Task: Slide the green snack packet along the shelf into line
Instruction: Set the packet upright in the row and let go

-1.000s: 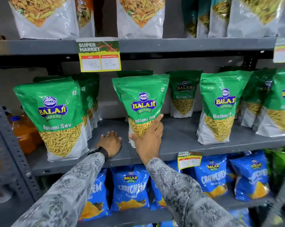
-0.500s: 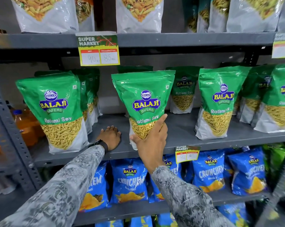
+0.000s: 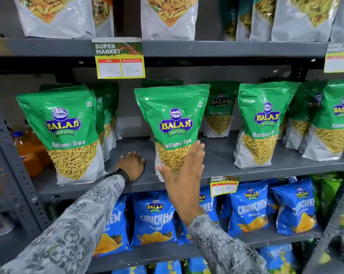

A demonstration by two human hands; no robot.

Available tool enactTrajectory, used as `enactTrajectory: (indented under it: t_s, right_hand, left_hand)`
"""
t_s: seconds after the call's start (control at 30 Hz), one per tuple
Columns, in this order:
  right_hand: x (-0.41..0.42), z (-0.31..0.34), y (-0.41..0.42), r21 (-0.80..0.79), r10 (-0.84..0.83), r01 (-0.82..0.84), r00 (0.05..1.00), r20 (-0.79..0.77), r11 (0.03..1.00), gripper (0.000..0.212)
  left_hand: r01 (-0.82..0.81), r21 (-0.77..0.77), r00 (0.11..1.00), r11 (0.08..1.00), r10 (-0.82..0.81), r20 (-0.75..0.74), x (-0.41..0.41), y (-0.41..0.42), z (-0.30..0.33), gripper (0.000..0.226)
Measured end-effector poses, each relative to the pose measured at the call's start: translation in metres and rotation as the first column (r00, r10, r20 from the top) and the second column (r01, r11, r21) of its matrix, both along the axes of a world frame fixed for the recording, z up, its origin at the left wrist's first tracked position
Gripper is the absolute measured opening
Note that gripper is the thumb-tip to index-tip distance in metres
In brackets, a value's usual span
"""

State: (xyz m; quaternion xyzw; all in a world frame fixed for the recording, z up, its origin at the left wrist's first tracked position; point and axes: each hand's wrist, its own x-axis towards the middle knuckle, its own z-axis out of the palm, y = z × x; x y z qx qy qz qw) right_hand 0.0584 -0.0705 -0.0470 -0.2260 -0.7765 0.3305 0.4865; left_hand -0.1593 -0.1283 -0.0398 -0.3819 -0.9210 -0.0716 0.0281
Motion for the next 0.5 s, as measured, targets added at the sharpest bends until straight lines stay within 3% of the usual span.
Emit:
enactTrajectory:
  t_s: [0.23,0.5]
  right_hand:
    - [-0.014,0.0,0.0,0.059,-0.028,0.025,0.998,0.051,0.998,0.097]
    - [-0.031,-0.001,-0.001,0.098,-0.092,0.087,0.995,0.047,0.991,0.095]
  left_hand:
    - [-0.001,0.008,1.0,1.0,0.001,-0.004,-0.003,-0.001,-0.002,0.052]
    - [0.0,0.03,1.0,1.0,0.0,0.009,-0.003,-0.002,-0.002,0.05]
